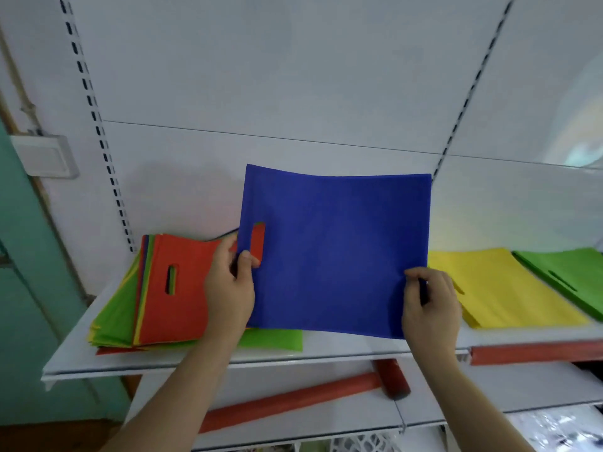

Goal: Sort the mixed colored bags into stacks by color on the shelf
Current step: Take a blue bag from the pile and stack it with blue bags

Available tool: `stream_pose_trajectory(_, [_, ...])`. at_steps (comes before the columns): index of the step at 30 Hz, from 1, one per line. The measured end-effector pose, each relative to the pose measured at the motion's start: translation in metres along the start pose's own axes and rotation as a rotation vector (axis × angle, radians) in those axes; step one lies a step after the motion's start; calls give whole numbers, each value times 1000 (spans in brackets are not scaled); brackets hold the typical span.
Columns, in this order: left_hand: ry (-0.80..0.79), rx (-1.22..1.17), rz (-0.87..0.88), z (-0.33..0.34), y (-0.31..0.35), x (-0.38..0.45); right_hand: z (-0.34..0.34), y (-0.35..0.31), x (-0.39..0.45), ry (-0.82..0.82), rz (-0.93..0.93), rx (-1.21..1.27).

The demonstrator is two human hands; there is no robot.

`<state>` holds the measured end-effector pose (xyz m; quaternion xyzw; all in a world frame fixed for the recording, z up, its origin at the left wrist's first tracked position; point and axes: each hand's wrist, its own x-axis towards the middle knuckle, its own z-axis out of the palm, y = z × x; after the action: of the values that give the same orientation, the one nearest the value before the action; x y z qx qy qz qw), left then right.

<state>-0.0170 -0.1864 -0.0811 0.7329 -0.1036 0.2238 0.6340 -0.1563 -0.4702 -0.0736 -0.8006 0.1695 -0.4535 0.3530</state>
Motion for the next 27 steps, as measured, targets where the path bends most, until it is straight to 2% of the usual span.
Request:
stream_pose_trajectory(4, [3, -45, 14, 45, 18, -25, -48, 34, -4, 26, -1, -85])
stream_pose_trajectory(9, [-119, -18, 109, 118, 60, -66, -129, 86, 4, 134, 32, -142])
stream_pose_trajectory(12, [-147, -37, 102, 144, 75, -78, -156, 102, 8, 142, 30, -161])
stream_pose_trajectory(18, [-231, -13, 142, 267, 129, -158, -282, 178, 28, 152, 66, -238])
stream_pose_trajectory(24, [-419, -21, 138, 392, 167, -229, -393, 253, 34, 226, 162, -372])
stream_pose_trajectory(27, [-498, 3, 210, 452, 179, -256, -432, 288, 37, 260, 221, -426])
